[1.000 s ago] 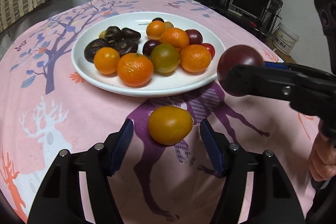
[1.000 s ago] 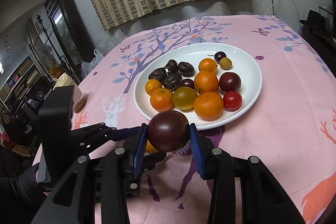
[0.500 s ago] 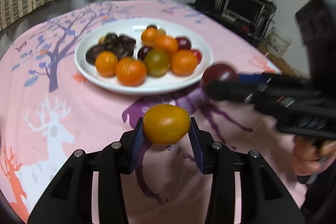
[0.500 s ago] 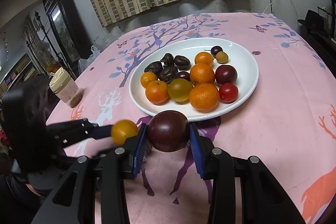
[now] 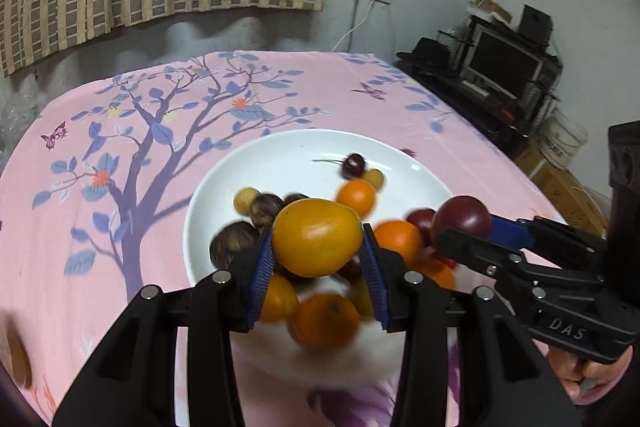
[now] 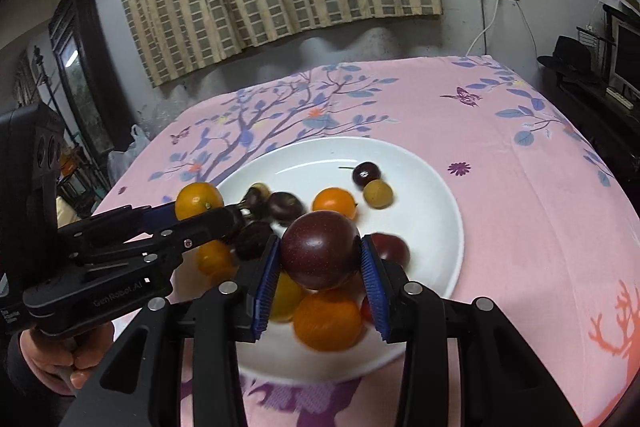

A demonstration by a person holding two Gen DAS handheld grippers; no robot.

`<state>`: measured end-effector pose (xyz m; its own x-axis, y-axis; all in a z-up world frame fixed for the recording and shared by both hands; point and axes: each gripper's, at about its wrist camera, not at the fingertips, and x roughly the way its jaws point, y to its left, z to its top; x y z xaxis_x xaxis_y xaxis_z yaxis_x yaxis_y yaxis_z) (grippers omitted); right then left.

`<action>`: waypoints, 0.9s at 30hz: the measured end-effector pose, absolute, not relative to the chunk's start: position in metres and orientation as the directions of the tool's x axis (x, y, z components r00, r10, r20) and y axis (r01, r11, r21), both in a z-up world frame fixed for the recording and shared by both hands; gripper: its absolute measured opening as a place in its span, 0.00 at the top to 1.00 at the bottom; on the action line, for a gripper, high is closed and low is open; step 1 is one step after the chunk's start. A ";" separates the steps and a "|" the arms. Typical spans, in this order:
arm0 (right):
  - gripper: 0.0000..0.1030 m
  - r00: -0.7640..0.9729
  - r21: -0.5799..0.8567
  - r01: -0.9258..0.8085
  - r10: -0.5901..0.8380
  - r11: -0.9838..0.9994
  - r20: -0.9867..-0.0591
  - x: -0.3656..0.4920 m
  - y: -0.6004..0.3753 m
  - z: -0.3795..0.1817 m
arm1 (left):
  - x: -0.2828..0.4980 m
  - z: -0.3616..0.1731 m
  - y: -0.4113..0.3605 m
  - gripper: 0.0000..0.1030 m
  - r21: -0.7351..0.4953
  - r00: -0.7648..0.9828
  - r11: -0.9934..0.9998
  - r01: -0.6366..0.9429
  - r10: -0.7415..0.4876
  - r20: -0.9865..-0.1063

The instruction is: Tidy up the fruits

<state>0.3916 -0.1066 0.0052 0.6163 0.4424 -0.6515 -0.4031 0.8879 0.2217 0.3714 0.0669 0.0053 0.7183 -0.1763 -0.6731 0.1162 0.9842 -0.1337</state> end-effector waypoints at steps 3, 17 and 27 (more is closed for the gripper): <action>0.59 0.610 0.226 -0.391 0.435 0.892 -0.662 0.405 -0.105 0.000 | 0.386 -0.001 0.069 0.60 -0.126 0.710 0.987 0.099 -0.159 -0.686; 0.07 0.632 0.135 -0.440 0.413 0.888 -0.656 0.337 -0.127 0.013 | 0.297 0.032 0.088 0.05 -0.008 0.782 1.000 -0.002 -0.003 -0.624; 0.04 0.636 0.010 -0.441 0.320 0.898 -0.703 0.269 -0.149 -0.017 | 0.219 -0.005 0.099 0.05 0.037 0.728 0.995 -0.092 0.093 -0.680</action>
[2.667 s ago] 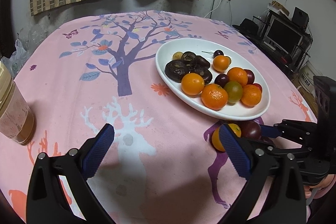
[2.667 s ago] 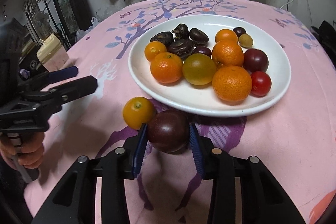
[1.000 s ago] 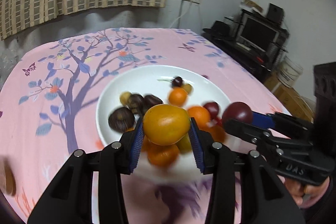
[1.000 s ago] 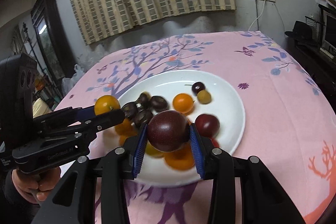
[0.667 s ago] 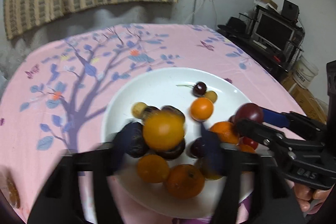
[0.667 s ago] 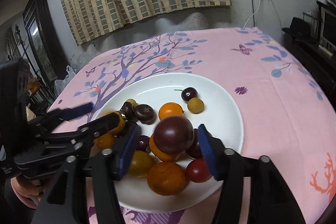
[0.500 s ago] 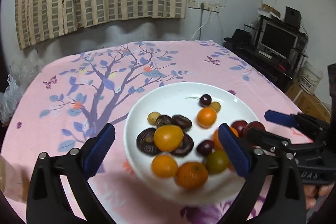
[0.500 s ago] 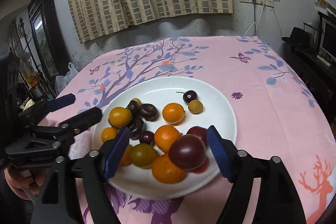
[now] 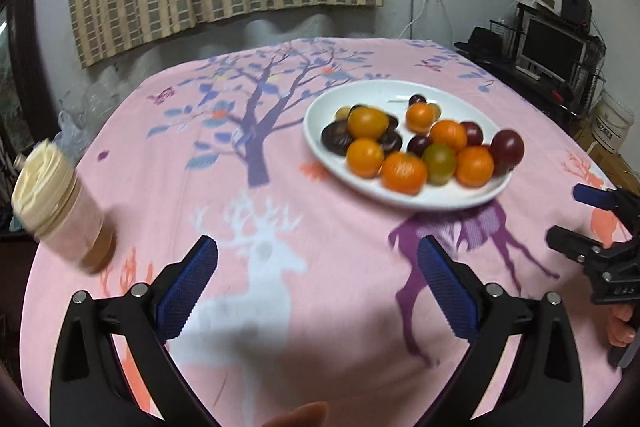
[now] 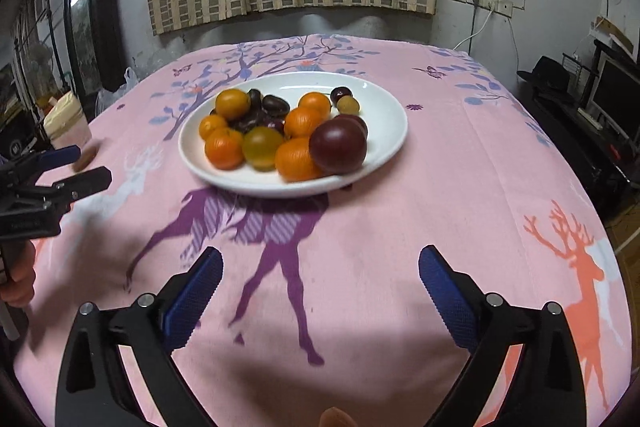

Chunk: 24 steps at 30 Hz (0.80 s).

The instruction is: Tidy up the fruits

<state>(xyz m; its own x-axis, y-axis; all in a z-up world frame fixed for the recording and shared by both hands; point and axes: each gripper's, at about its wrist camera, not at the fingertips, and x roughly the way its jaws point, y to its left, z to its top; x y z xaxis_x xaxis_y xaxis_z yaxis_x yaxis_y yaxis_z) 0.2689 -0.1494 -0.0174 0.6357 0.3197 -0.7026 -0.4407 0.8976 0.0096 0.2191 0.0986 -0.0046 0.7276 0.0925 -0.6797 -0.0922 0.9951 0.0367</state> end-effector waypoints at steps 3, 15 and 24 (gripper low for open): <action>0.04 0.618 0.036 -0.442 0.334 0.896 -0.712 0.257 -0.156 -0.022 | 0.208 -0.012 0.103 0.05 0.023 0.716 0.994 -0.107 0.093 -0.692; 0.04 0.613 0.088 -0.406 0.343 0.909 -0.712 0.251 -0.165 -0.022 | 0.200 -0.017 0.095 0.05 0.032 0.708 0.997 -0.077 0.077 -0.702; 0.04 0.607 0.085 -0.406 0.338 0.910 -0.719 0.252 -0.164 -0.023 | 0.202 -0.021 0.093 0.05 0.035 0.698 0.997 -0.073 0.076 -0.712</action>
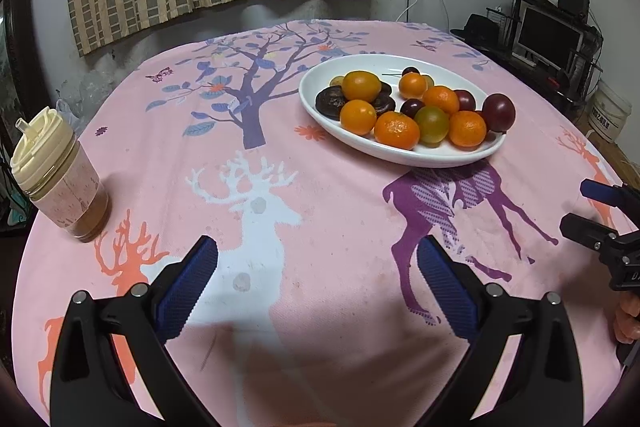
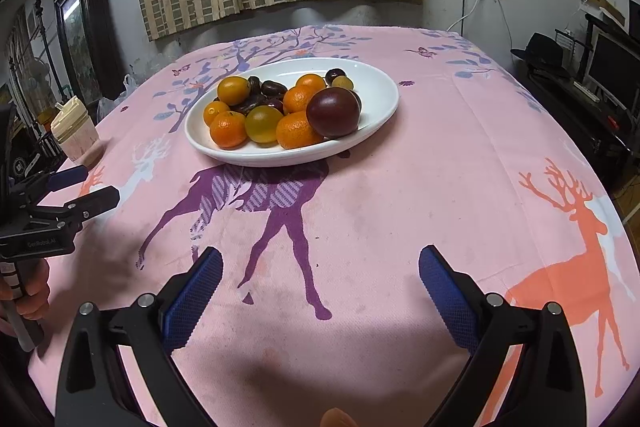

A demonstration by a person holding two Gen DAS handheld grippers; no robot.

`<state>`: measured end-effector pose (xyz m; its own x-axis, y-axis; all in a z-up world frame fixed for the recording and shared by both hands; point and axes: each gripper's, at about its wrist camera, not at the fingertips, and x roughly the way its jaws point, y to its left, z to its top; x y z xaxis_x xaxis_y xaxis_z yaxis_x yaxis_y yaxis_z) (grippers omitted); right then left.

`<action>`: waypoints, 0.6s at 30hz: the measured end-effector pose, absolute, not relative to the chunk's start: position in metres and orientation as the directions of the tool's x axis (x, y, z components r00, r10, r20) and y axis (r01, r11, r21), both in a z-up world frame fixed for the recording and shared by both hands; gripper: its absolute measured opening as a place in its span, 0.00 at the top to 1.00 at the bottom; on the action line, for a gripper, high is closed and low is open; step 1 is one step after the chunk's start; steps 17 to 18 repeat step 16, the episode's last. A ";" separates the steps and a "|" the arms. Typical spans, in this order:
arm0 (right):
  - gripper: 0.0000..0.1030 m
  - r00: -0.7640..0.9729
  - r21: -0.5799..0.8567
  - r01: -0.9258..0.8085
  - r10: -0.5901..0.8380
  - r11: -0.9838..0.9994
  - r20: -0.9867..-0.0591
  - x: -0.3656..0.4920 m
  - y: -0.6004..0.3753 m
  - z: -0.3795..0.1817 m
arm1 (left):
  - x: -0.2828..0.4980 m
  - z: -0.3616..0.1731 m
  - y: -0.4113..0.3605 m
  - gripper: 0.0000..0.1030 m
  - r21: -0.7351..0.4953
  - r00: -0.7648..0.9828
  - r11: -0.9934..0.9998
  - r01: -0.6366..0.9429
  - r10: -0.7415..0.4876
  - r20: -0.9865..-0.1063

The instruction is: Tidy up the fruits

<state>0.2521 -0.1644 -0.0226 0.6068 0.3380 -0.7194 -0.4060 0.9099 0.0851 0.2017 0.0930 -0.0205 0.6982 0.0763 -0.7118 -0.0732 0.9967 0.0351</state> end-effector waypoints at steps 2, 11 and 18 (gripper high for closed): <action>0.04 0.604 0.088 -0.404 0.338 0.910 -0.721 0.253 -0.165 -0.023 | 0.202 -0.021 0.093 0.05 0.033 0.696 0.997 -0.071 0.073 -0.714; 0.04 0.600 0.090 -0.402 0.337 0.911 -0.726 0.254 -0.165 -0.024 | 0.203 -0.022 0.093 0.05 0.032 0.694 0.997 -0.071 0.072 -0.716; 0.04 0.600 0.091 -0.401 0.337 0.911 -0.726 0.254 -0.165 -0.024 | 0.202 -0.023 0.093 0.05 0.032 0.695 0.997 -0.069 0.071 -0.715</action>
